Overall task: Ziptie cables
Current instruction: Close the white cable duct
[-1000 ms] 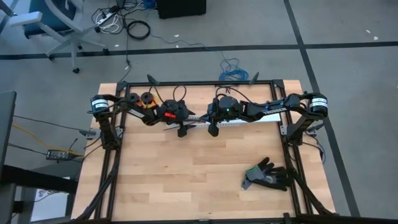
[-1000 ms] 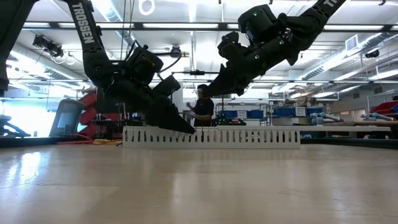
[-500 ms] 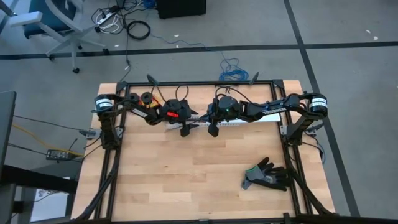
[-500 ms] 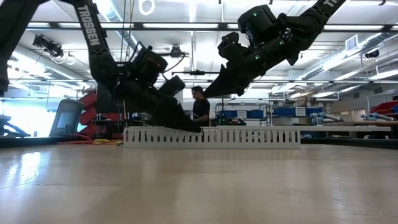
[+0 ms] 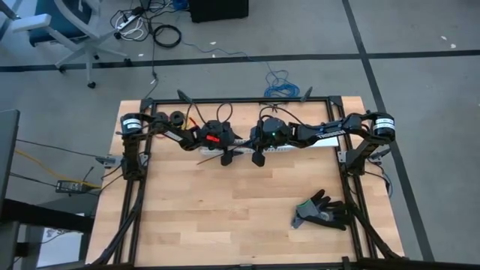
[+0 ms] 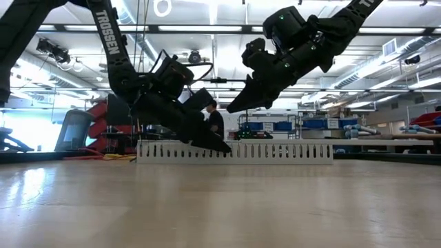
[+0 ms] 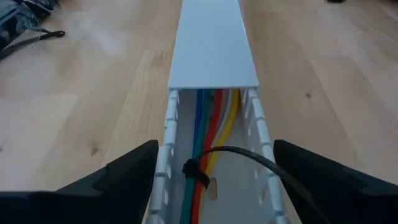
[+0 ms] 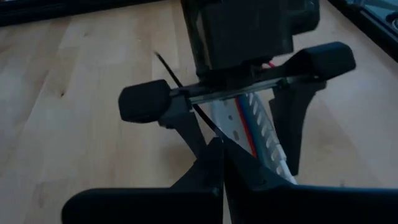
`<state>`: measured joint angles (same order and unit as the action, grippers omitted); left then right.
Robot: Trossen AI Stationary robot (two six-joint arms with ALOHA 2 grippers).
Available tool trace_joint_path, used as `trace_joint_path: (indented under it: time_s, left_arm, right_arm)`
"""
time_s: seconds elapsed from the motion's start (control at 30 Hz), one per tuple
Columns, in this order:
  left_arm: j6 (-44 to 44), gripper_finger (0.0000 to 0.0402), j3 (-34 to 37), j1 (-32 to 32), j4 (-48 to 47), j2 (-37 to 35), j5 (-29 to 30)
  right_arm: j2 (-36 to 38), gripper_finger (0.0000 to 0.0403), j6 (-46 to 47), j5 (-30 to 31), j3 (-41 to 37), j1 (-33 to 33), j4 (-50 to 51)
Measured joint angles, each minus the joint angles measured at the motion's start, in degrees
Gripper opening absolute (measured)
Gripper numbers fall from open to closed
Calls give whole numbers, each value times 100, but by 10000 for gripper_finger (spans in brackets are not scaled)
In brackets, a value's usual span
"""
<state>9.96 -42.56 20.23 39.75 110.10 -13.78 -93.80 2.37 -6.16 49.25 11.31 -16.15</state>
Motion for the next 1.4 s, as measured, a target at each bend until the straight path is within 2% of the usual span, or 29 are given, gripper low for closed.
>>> trace_joint_path:
  time_s: [0.17, 0.5, 0.63, 0.87, 1.07, 1.17, 1.27, 1.4]
  left_arm:
    - [2, 312, 3, 0, -98, 0, 0]
    - [2, 253, 3, 2, -217, 0, 0]
    - [4, 242, 1, 0, -219, -2, -3]
    - [7, 240, 1, 2, -226, -2, -1]
    - [4, 240, 1, 2, -228, -2, -2]
    - [-1, 239, 1, 2, -240, -5, 8]
    - [-16, 239, 4, 4, -264, -11, 16]
    - [-17, 239, 8, 7, -282, -13, 11]
  right_arm:
    - [0, 0, 3, 68, 0, 0, 47]
    - [134, 0, 44, 725, -2, 0, 542]
    - [533, 0, 118, 1121, -2, -76, 1128]
    - [1179, 0, 773, 1710, -2, -184, 2872]
    - [917, 0, 1557, 2092, -1, -122, 3780]
    - [465, 0, 1564, 1864, -16, -20, 3323]
    - [-61, 0, 1302, 1297, 9, 80, 2237]
    - [-448, 0, 883, 1020, 0, 104, 1037]
